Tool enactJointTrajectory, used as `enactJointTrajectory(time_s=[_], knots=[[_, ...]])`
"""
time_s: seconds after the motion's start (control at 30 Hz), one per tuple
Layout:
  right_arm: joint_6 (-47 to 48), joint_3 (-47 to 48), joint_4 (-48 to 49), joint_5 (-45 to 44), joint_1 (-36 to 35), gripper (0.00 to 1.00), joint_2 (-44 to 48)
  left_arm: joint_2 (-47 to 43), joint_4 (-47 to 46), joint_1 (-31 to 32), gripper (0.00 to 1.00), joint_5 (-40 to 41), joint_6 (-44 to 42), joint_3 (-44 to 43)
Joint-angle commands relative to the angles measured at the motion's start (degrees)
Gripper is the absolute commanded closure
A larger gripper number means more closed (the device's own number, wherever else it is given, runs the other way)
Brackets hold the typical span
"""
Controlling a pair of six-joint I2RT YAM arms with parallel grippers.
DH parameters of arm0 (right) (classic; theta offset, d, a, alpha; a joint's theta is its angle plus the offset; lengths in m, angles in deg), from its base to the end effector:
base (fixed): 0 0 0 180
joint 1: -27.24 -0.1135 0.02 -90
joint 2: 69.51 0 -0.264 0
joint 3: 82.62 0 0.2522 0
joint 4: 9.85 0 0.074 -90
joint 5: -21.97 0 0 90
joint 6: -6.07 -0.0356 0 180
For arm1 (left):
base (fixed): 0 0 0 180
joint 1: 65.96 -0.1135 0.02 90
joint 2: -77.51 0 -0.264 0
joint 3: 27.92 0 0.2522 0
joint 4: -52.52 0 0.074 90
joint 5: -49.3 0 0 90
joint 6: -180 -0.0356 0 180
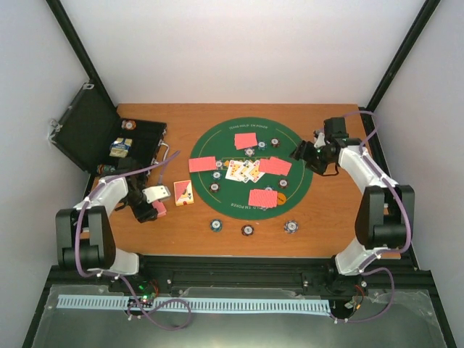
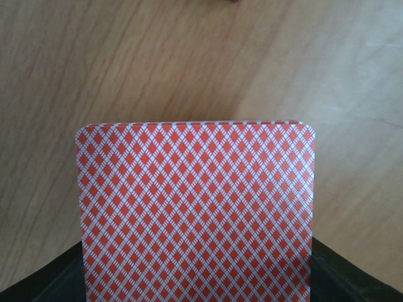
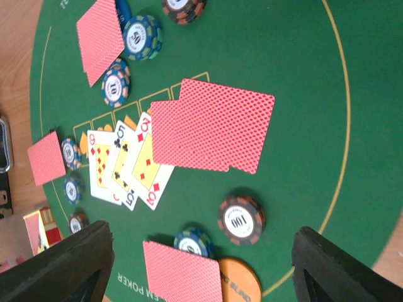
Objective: Distribute texas hold em gaming equipment
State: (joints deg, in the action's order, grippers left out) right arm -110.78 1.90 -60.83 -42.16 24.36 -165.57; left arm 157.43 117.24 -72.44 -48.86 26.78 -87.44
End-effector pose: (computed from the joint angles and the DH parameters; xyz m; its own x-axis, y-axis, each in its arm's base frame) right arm 0.3427 0.0328 0.2315 -0.9018 0.3615 -0.2369 0.1804 0.8129 0.5538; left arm 0.2186 0.0197 0.1767 -0.5351 0.8286 -0.1646 0.8389 0.5442 0.0122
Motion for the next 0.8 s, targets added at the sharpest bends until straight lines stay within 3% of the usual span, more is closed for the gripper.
enactJointTrajectory(time_s=[0.0, 0.4, 0.53, 0.6, 0.67, 0.77], knots=[[0.22, -4.59, -1.68, -4.23, 0.24, 0.22, 6.00, 3.30, -7.88, -0.19, 0.92, -0.53, 1.06, 0.32], [1.66, -9.34, -4.37, -10.20, 0.24, 0.18, 13.92, 8.23, -11.61, 0.15, 0.52, 0.25, 1.65, 3.31], [2.00, -8.12, -5.50, -10.05, 0.24, 0.17, 14.05, 6.29, -8.92, 0.16, 0.30, 0.13, 0.37, 2.73], [2.15, -7.03, -6.03, -10.17, 0.32, 0.15, 14.09, 4.69, -6.31, 0.15, 0.20, -0.30, -0.79, 1.76], [2.36, -6.16, -6.41, -10.35, 0.37, 0.11, 14.10, 3.03, -3.63, 0.15, 0.04, -1.08, -1.33, 0.54], [2.78, -4.78, -7.22, -10.40, 0.73, 0.01, 13.52, 1.43, 0.37, 0.20, 0.00, -1.94, -1.95, -1.91]])
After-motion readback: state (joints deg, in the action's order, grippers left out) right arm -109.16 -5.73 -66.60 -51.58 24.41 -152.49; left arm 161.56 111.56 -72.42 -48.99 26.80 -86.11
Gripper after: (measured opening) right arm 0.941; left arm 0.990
